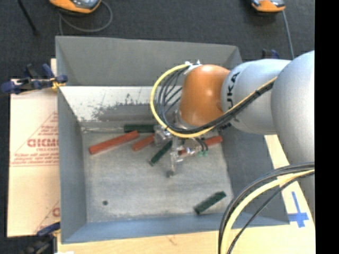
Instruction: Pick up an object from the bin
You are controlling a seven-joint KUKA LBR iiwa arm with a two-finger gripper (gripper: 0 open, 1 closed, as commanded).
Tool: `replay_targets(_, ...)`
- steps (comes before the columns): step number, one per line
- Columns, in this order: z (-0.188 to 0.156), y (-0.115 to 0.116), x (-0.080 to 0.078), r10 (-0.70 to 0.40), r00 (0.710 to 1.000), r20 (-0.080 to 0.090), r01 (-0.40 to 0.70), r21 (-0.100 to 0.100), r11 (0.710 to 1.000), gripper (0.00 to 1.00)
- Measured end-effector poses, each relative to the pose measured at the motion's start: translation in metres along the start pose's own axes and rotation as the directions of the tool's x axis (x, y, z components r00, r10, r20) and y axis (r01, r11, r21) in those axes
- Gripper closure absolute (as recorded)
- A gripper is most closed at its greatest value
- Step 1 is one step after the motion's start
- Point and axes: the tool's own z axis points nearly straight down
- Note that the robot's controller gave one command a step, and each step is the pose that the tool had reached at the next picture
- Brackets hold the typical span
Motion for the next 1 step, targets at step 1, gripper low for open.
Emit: replay_targets(1,-0.0012,-0.0005,-0.0017,0.004,1.000,0.001,-0.004,-0.001,1.000,0.00)
